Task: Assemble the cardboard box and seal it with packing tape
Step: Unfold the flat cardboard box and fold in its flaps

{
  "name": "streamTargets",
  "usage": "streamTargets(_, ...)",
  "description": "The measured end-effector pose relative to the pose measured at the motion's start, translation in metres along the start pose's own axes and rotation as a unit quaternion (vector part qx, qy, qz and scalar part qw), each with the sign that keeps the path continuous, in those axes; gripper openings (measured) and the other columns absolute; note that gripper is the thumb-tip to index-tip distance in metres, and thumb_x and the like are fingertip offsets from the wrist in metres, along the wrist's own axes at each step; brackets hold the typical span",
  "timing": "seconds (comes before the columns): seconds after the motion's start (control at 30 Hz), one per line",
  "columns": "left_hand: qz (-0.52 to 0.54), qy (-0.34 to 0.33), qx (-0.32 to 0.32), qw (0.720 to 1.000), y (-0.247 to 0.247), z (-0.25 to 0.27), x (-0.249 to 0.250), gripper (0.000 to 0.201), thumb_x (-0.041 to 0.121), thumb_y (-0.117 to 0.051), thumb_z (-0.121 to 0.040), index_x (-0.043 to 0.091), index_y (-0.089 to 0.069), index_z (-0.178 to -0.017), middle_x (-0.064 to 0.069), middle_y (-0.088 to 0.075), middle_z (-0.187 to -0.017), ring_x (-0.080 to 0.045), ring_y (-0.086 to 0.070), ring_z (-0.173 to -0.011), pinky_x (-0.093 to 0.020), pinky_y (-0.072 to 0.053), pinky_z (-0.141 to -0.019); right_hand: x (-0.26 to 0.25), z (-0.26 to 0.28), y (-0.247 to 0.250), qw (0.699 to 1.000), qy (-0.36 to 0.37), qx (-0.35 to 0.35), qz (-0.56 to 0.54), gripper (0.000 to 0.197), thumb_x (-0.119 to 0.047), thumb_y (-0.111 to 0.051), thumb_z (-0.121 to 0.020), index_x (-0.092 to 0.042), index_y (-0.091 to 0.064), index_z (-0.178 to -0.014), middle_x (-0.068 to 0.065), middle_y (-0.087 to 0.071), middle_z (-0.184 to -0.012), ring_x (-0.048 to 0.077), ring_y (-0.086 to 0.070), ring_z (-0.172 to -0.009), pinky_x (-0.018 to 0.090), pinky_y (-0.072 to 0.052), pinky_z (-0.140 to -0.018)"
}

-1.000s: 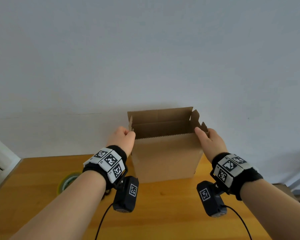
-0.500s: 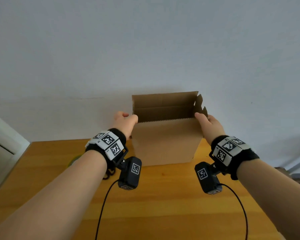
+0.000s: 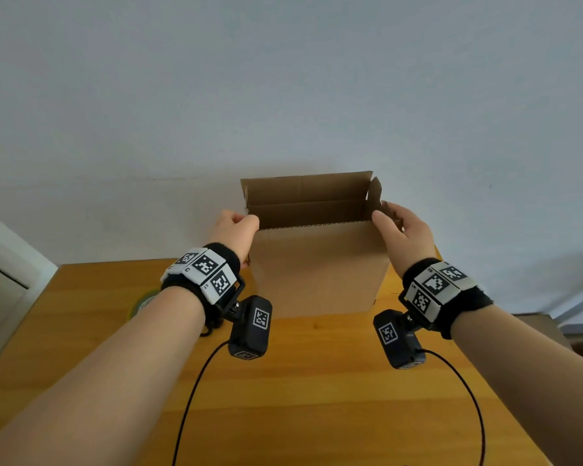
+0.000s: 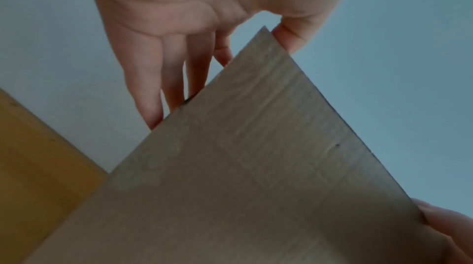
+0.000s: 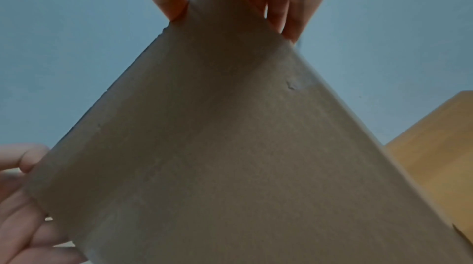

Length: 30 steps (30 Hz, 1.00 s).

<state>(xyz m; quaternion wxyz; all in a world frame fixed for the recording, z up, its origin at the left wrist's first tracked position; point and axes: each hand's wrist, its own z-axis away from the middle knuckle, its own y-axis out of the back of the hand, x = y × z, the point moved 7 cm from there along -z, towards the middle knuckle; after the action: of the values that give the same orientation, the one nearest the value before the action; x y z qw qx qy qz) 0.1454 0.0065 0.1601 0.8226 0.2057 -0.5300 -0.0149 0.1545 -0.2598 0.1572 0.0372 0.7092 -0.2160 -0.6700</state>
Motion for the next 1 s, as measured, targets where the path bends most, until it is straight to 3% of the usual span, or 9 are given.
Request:
streamTargets(0.17, -0.006, -0.013, -0.006, 1.000, -0.003, -0.003, -0.001, 0.020, 0.015, -0.043, -0.087, 0.011, -0.044, -0.106, -0.005, -0.044, -0.087, -0.027, -0.048, -0.088, -0.046, -0.050, -0.079, 0.010, -0.005, -0.001, 0.997, -0.056, -0.037, -0.040, 0.037, -0.036, -0.055, -0.088, -0.024, -0.061, -0.123, -0.005, -0.062, -0.116, 0.011, -0.053, -0.110, 0.025, -0.039, -0.092)
streamTargets(0.23, 0.010, -0.019, 0.018, 1.000, -0.002, -0.003, 0.000, 0.027, 0.013, -0.042, -0.089, 0.004, -0.048, -0.114, -0.002, -0.042, -0.076, -0.025, -0.048, -0.076, -0.053, -0.050, -0.083, 0.013, -0.007, -0.001, 0.996, -0.062, -0.049, -0.031, 0.037, -0.041, -0.056, -0.087, -0.022, -0.064, -0.118, -0.003, -0.064, -0.115, 0.013, -0.054, -0.110, 0.027, -0.040, -0.093)
streamTargets(0.37, 0.015, -0.016, 0.021, 1.000, -0.005, -0.004, -0.004, 0.036, 0.014, -0.041, -0.092, -0.002, -0.047, -0.123, 0.002, -0.041, -0.071, -0.013, -0.041, -0.060, -0.056, -0.046, -0.090, 0.024, -0.008, 0.000, 0.990, -0.113, -0.073, 0.032, 0.061, -0.061, -0.052, -0.080, -0.003, -0.067, -0.092, 0.008, -0.058, -0.086, 0.023, -0.052, -0.083, 0.033, -0.039, -0.072)
streamTargets(0.47, 0.016, -0.023, 0.015, 0.999, -0.006, -0.003, -0.004, 0.036, 0.016, -0.040, -0.092, 0.000, -0.049, -0.122, -0.004, -0.047, -0.080, -0.012, -0.042, -0.061, -0.054, -0.046, -0.089, 0.033, -0.007, -0.002, 0.989, -0.123, -0.076, 0.029, 0.065, -0.062, -0.048, -0.083, 0.001, -0.064, -0.093, 0.012, -0.056, -0.084, 0.025, -0.051, -0.080, 0.036, -0.040, -0.076)
streamTargets(0.57, 0.025, -0.027, 0.010, 0.999, -0.006, -0.001, -0.004, 0.034, 0.019, -0.042, -0.092, 0.002, -0.052, -0.119, -0.008, -0.048, -0.099, -0.012, -0.044, -0.063, -0.052, -0.047, -0.087, 0.035, -0.007, -0.004, 0.989, -0.126, -0.072, 0.024, 0.060, -0.062, -0.047, -0.083, -0.003, -0.059, -0.079, 0.009, -0.046, -0.071, 0.023, -0.044, -0.070, 0.032, -0.035, -0.066)
streamTargets(0.67, 0.009, -0.027, -0.021, 0.999, -0.011, -0.002, -0.008, 0.031, 0.020, -0.039, -0.093, 0.012, -0.051, -0.121, -0.005, -0.047, -0.105, -0.014, -0.047, -0.076, -0.038, -0.050, -0.077, 0.037, -0.007, -0.004, 0.988, -0.136, -0.067, 0.024, 0.075, -0.069, -0.046, -0.078, 0.005, -0.062, -0.084, 0.009, -0.046, -0.072, 0.022, -0.043, -0.069, 0.032, -0.035, -0.064)
streamTargets(0.77, 0.013, -0.013, -0.023, 1.000, -0.012, -0.004, -0.014, 0.019, 0.031, -0.040, -0.091, 0.021, -0.057, -0.089, -0.003, -0.050, -0.085, -0.019, -0.049, -0.078, -0.037, -0.048, -0.078, 0.036, -0.006, -0.005, 0.989, -0.135, -0.064, 0.021, 0.081, -0.079, -0.044, -0.064, -0.001, -0.059, -0.077, 0.010, -0.043, -0.071, 0.022, -0.041, -0.066, 0.032, -0.033, -0.064)
streamTargets(0.87, 0.006, -0.032, 0.018, 0.999, -0.005, -0.006, -0.016, 0.021, 0.045, -0.045, -0.074, 0.026, -0.051, -0.071, 0.000, -0.052, -0.077, -0.026, -0.051, -0.085, -0.051, -0.047, -0.092, 0.033, -0.005, -0.004, 0.990, -0.125, -0.059, 0.034, 0.059, -0.069, -0.046, -0.079, -0.011, -0.046, -0.067, 0.005, -0.032, -0.061, 0.018, -0.031, -0.057, 0.028, -0.027, -0.056)
streamTargets(1.0, 0.014, -0.046, 0.017, 0.999, -0.004, -0.002, -0.014, 0.039, 0.039, -0.046, -0.091, 0.008, -0.058, -0.109, -0.021, -0.056, -0.119, -0.035, -0.055, -0.105, -0.053, -0.043, -0.096, 0.031, -0.005, -0.003, 0.991, -0.114, -0.053, 0.048, 0.056, -0.061, -0.046, -0.084, -0.015, -0.030, -0.056, -0.001, -0.023, -0.053, 0.015, -0.024, -0.049, 0.026, -0.022, -0.052)
